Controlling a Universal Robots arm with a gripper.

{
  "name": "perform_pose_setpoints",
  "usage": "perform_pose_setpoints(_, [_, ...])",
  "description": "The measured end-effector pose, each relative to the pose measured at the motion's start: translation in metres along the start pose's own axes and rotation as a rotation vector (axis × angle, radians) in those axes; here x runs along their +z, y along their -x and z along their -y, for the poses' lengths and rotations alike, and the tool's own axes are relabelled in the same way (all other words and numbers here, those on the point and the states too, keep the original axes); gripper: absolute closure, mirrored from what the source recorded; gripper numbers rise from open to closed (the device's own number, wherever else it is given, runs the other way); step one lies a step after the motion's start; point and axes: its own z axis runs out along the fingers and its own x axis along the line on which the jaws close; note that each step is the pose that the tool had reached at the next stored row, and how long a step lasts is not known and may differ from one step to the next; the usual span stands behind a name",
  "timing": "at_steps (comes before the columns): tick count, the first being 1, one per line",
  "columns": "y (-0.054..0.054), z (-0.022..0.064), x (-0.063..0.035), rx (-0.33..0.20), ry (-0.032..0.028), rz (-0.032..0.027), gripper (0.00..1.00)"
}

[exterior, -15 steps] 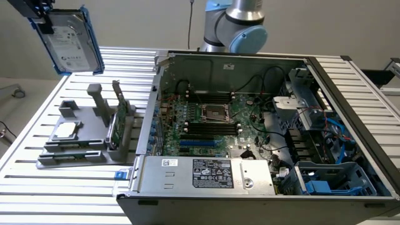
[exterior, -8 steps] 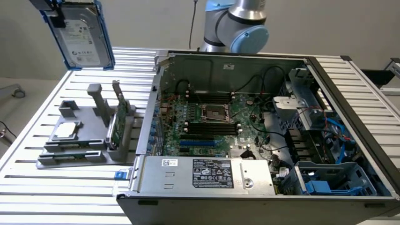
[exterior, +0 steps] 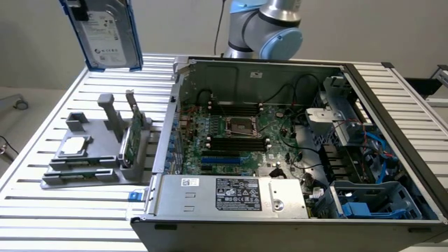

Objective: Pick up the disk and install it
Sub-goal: 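Pick up the disk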

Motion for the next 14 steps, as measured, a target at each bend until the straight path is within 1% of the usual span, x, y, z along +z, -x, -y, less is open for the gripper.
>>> perform_pose_setpoints(3, [-0.002, 0.0107, -0.0050, 0.000, 0.0000, 0.0000, 0.67])
perform_pose_setpoints(7, [-0.006, 0.0282, -0.0124, 0.000, 0.0008, -0.0003, 0.67])
perform_pose_setpoints(10, [-0.011, 0.0412, -0.0131, 0.000, 0.0059, -0.0016, 0.67])
perform_pose_setpoints(14, [-0.022, 0.0586, -0.0132, 0.000, 0.0079, -0.0014, 0.67])
